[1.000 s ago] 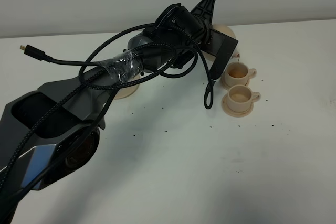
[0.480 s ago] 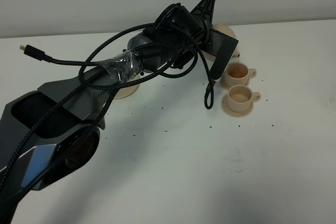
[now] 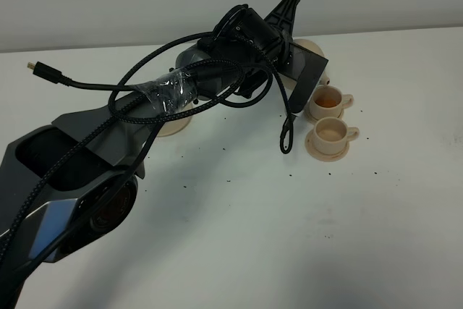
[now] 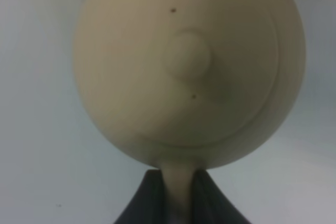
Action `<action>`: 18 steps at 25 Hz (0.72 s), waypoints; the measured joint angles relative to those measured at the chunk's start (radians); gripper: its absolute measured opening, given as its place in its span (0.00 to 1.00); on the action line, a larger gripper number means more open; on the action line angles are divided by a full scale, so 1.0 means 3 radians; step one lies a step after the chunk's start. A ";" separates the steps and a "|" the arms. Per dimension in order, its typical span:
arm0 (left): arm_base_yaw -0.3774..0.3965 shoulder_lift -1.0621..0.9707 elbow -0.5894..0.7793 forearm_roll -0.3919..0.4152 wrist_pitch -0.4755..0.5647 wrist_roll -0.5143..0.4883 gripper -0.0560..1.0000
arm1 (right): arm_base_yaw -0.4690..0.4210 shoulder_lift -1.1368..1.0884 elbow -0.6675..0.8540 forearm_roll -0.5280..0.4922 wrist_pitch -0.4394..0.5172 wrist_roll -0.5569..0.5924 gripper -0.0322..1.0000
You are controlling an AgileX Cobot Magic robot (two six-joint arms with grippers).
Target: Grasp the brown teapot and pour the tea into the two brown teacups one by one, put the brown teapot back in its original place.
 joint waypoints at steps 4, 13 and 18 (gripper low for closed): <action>0.0000 0.0000 0.0000 0.0000 0.0000 0.0053 0.17 | 0.0000 0.0000 0.0000 0.0000 0.0000 0.0000 0.37; 0.0000 0.0000 0.0000 -0.0004 -0.0025 0.0204 0.17 | 0.0000 0.0000 0.0000 0.0000 0.0000 0.0000 0.37; 0.0000 0.0000 0.0000 -0.0004 -0.0040 0.0226 0.17 | 0.0000 0.0000 0.0000 0.0000 0.0000 0.0000 0.37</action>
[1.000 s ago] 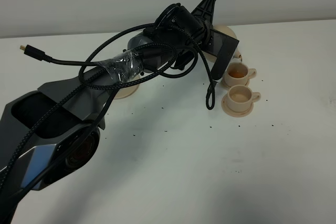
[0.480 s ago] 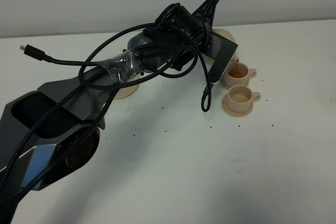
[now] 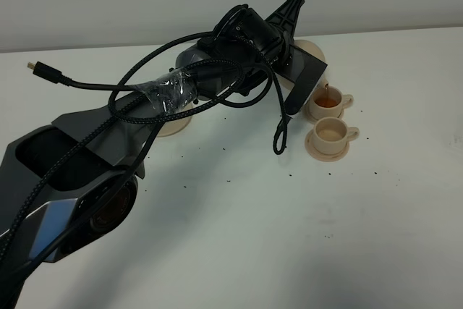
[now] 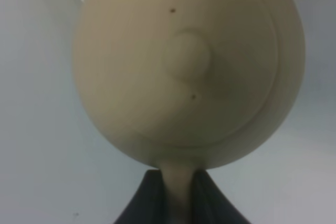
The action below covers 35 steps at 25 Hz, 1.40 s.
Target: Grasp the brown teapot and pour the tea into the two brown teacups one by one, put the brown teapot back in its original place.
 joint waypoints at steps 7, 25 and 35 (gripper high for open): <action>0.0000 0.0000 0.0000 0.0000 -0.0046 0.0004 0.17 | 0.0000 0.0000 0.0000 0.0000 0.0000 0.0000 0.37; 0.0000 0.0000 0.0000 0.0006 -0.0160 0.0168 0.17 | 0.0000 0.0000 0.0000 0.0000 0.0000 0.0000 0.37; 0.0000 0.0000 0.0000 0.0009 -0.0180 0.0180 0.17 | 0.0000 0.0000 0.0000 0.0000 0.0000 0.0000 0.37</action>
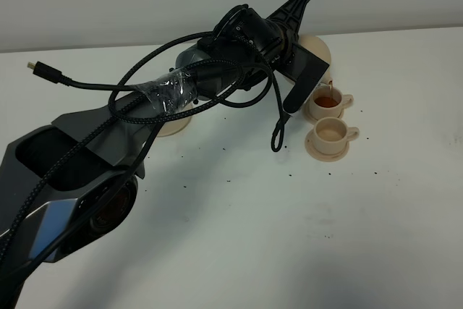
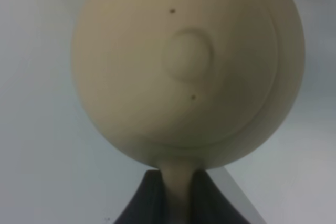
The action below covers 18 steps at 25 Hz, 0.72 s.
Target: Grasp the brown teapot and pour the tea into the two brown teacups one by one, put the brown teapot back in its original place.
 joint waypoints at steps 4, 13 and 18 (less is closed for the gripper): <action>0.0000 0.0000 0.0000 0.0000 0.0000 0.0000 0.17 | 0.0000 0.0000 0.0000 0.0000 0.0000 0.0000 0.37; 0.0000 0.0073 0.0000 0.0019 -0.0059 0.0000 0.17 | 0.0000 0.0000 0.0000 0.0000 0.0000 0.0000 0.37; 0.0000 0.0075 0.0000 0.0031 -0.0070 0.0000 0.17 | 0.0000 0.0000 0.0000 0.0000 0.0000 0.0000 0.37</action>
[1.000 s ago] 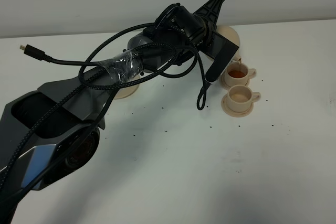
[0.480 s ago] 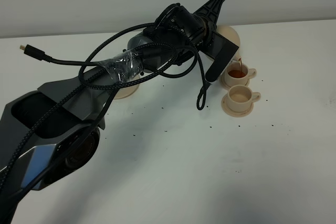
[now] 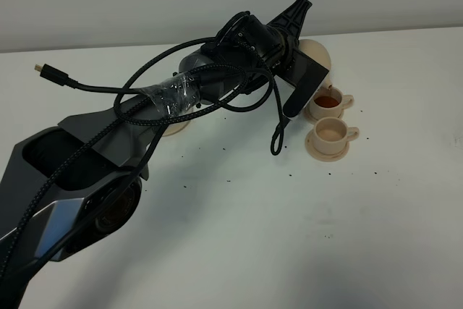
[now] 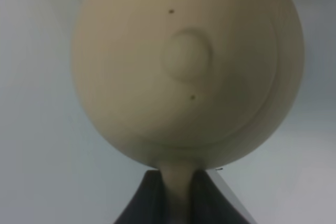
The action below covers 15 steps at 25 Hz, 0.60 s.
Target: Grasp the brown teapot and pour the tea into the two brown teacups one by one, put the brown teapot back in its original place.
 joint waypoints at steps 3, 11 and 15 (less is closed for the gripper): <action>0.0000 0.0005 0.0000 0.0036 -0.0009 0.0000 0.17 | 0.0000 0.0000 0.0000 0.0000 -0.0003 0.0000 0.37; 0.0000 0.0014 0.0000 0.0040 -0.0160 0.0000 0.17 | 0.0000 0.0000 0.0000 0.0000 -0.0003 0.0000 0.37; 0.0000 0.0014 0.0000 0.0040 -0.0160 0.0000 0.17 | 0.0000 0.0000 0.0000 0.0000 -0.0003 0.0000 0.37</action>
